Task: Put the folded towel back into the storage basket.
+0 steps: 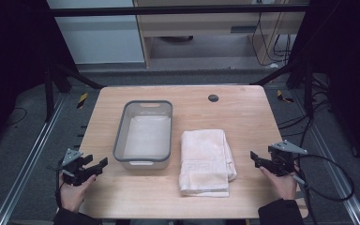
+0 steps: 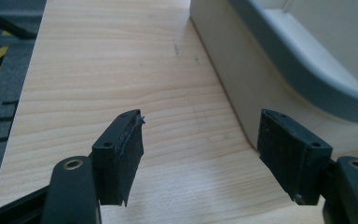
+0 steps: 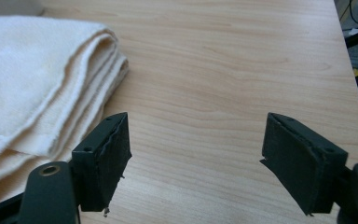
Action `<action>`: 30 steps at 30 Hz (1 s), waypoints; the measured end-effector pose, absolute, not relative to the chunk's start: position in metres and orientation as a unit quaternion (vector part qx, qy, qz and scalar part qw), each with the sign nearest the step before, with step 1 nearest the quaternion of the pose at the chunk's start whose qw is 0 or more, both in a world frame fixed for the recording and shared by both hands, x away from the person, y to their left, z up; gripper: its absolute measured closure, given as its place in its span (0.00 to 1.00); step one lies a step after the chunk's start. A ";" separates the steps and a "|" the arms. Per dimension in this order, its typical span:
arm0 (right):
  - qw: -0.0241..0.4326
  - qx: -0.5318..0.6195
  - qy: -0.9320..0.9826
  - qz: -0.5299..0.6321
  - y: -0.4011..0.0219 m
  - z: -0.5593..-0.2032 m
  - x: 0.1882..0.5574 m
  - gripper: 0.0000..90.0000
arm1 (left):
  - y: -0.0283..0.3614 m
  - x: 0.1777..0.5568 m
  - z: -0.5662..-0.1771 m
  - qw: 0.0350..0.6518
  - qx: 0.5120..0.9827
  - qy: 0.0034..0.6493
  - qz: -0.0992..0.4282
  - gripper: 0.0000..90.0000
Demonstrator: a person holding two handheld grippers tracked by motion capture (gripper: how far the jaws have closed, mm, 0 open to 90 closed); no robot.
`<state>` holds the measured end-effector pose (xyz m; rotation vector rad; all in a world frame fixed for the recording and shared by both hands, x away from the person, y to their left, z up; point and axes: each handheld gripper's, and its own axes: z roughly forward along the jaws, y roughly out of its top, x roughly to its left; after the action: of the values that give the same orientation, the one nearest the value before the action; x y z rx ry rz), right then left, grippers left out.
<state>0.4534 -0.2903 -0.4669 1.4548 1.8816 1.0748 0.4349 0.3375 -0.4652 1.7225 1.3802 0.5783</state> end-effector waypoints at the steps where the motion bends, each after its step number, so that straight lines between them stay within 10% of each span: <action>1: 0.263 0.538 0.696 0.397 -0.290 -0.467 0.453 0.26 | 0.338 0.435 -0.465 0.417 0.686 0.550 0.230 0.35; 30: 0.249 0.496 0.715 0.425 -0.273 -0.425 0.454 0.30 | 0.302 0.426 -0.427 0.451 0.696 0.502 0.244 0.37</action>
<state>0.4543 -0.2732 -0.4249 1.3516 1.9473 1.1582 0.4255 0.3020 -0.4272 1.7201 1.2412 0.6034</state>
